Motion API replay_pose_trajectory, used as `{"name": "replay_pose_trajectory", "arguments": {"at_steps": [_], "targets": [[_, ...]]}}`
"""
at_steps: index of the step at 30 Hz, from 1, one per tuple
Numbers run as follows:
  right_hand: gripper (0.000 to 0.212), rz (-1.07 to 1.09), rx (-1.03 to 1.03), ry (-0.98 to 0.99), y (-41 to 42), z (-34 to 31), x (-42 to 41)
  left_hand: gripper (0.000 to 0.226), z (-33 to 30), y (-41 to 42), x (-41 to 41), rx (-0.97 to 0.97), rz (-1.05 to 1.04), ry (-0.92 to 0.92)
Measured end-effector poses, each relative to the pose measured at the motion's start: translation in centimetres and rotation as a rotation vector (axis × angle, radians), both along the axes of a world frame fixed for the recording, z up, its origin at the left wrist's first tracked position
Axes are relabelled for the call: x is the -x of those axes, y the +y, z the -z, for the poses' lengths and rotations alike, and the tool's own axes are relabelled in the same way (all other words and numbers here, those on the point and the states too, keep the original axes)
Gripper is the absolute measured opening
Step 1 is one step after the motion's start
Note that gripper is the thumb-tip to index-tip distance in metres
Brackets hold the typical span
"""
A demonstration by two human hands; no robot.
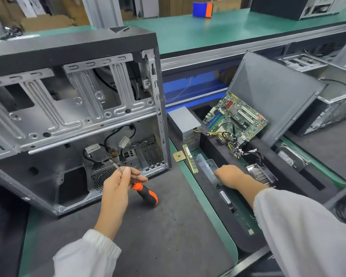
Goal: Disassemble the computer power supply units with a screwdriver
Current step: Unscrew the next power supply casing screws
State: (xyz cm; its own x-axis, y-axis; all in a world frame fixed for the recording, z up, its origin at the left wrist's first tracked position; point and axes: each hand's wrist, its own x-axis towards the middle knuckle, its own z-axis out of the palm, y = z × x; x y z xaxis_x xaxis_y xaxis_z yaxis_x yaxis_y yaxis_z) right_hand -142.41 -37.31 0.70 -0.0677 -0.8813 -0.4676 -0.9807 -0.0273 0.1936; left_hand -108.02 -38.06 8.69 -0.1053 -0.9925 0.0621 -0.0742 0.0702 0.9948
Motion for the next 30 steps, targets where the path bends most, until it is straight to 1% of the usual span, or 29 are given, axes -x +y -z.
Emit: {"name": "replay_pose_trajectory", "arguments": {"at_steps": [2, 4, 8, 11, 14, 18, 21, 23, 24, 25, 27, 28, 29, 30], "targets": [[0.021, 0.236, 0.06, -0.173, -1.5, -0.5, -0.3, 0.032, 0.0, -0.1, -0.2, 0.001, -0.008, -0.001], [0.025, 0.412, 0.115, -0.29, -2.7, -0.6, -0.8, 0.032, -0.1, -0.2, -0.4, -0.005, -0.011, 0.001], [0.025, 0.549, 0.113, -0.375, -3.4, 0.4, -1.4, 0.032, -0.2, -0.2, -1.2, -0.01, -0.01, 0.005], [0.026, 0.597, 0.14, -0.338, -3.1, 1.3, -1.6, 0.032, -0.3, -0.2, -2.0, -0.014, -0.017, 0.004], [0.026, 0.626, 0.154, -0.342, -3.0, 1.8, -1.6, 0.032, -0.3, -0.4, -2.3, -0.019, -0.017, -0.005], [0.027, 0.611, 0.152, -0.383, -3.2, 1.4, -1.0, 0.032, -0.3, -0.8, -2.2, -0.027, -0.007, -0.006], [0.031, 0.559, 0.118, -0.38, -3.2, 0.6, -0.6, 0.032, -0.2, -1.1, -2.1, -0.027, 0.002, -0.009], [0.033, 0.563, 0.115, -0.398, -3.1, 0.2, -0.5, 0.032, -0.2, -1.2, -2.0, -0.027, 0.01, -0.009], [0.032, 0.581, 0.141, -0.425, -3.3, 0.0, -0.4, 0.032, -0.2, -1.3, -1.9, -0.031, 0.013, -0.009], [0.029, 0.625, 0.192, -0.492, -3.6, -0.2, -0.4, 0.032, -0.2, -1.3, -1.8, -0.033, 0.015, -0.007], [0.017, 0.69, 0.356, -0.662, -4.4, -1.6, -0.8, 0.031, -0.3, -1.4, -1.7, -0.039, 0.016, -0.001], [0.017, 0.694, 0.454, -0.734, -4.9, -2.8, -1.3, 0.031, -0.3, -1.5, -1.6, -0.043, 0.017, 0.001], [0.019, 0.658, 0.564, -0.732, -5.6, -4.1, -1.7, 0.031, -0.4, -1.5, -1.4, -0.044, 0.016, 0.005], [0.022, 0.591, 0.674, -0.658, -6.4, -5.5, -2.0, 0.031, -0.5, -1.6, -1.3, -0.043, 0.012, 0.008]]}}
